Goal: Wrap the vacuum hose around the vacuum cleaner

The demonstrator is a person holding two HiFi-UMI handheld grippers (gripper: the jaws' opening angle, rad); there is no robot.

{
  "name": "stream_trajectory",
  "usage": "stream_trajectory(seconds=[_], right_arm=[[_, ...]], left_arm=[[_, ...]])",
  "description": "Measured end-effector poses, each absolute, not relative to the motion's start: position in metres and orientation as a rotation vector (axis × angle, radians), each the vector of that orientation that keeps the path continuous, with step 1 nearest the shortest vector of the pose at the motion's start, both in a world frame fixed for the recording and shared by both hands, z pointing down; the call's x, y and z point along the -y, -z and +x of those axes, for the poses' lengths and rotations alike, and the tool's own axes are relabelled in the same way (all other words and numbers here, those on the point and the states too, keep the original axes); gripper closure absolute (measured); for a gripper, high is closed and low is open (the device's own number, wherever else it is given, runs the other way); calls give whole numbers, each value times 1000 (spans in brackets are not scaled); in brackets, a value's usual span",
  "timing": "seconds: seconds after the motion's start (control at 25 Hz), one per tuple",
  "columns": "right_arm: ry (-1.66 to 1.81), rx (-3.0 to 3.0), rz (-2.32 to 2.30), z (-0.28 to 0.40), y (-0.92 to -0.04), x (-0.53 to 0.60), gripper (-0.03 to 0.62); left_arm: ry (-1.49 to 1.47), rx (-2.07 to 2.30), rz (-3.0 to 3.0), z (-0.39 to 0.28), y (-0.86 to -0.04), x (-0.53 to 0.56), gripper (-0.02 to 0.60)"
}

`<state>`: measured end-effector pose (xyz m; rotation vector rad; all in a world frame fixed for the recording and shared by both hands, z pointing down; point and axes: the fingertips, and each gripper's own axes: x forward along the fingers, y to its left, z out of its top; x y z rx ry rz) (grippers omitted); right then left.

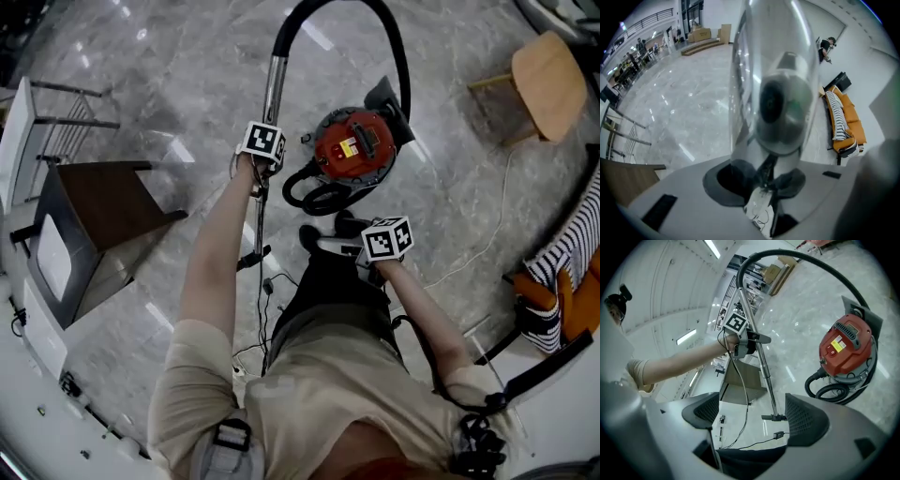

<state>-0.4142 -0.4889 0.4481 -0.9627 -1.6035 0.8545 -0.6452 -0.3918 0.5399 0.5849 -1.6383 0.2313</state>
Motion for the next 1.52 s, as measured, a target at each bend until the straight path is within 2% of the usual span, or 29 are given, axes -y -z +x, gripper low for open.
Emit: stream_trajectory(seconds=[0.48, 0.84, 1.12, 1.52], right_arm=[[-782, 1430, -1080, -392, -475, 450, 155], [-833, 1528, -963, -388, -469, 392, 155], [-987, 1657, -810, -376, -452, 331, 155], [-1249, 1687, -555, -306, -479, 317, 155]], left_arm=[[-135, 1778, 558, -646, -547, 404, 462], [-160, 1890, 651, -694, -507, 379, 460], [-162, 1970, 641, -684, -498, 338, 454], [35, 1868, 640, -620, -546, 378, 446]])
